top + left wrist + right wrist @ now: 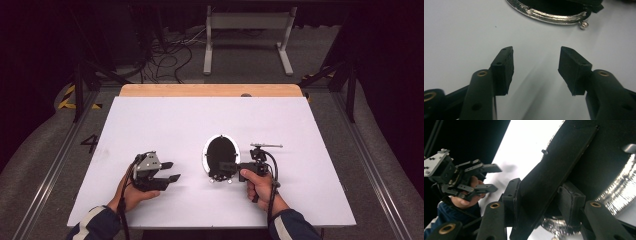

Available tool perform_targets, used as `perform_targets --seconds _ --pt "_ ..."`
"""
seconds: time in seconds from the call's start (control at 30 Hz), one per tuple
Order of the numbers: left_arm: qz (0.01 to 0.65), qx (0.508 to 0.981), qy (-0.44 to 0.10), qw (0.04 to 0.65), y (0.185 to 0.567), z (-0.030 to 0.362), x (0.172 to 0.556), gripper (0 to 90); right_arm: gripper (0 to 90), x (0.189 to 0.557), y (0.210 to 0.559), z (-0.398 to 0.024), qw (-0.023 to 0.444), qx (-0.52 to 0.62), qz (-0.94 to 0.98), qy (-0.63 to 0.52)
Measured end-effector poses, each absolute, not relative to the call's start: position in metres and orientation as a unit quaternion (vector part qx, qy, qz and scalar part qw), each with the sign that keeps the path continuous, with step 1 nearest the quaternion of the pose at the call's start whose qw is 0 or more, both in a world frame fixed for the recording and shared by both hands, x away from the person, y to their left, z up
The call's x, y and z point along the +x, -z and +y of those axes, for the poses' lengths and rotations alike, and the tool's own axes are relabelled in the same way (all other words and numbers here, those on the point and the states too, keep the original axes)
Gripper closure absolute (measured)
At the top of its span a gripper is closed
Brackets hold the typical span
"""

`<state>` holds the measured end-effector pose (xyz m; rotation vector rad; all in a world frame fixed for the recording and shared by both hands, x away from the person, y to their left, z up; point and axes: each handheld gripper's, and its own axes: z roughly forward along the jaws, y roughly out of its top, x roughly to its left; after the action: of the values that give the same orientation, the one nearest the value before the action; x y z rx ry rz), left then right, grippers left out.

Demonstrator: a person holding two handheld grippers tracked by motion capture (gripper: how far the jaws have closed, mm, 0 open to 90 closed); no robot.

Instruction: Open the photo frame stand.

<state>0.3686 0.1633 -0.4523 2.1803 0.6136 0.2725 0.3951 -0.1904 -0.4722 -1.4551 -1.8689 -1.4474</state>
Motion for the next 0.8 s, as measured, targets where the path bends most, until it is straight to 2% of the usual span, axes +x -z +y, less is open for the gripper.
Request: perform_targets --seconds 0.2,0.43,0.8 --pt "0.245 0.861 -0.106 0.434 0.453 0.149 0.385 39.8 62.5 0.399 0.477 -0.193 0.193 -0.507 -0.660 0.520" --pt "0.250 0.858 -0.086 0.440 0.454 0.132 0.399 33.9 65.0 0.398 0.476 -0.194 0.188 -0.493 -0.670 0.523" --pt "0.245 0.854 -0.050 0.457 0.457 0.114 0.414 24.6 67.8 0.391 0.467 -0.190 0.137 -0.420 -0.718 0.538"
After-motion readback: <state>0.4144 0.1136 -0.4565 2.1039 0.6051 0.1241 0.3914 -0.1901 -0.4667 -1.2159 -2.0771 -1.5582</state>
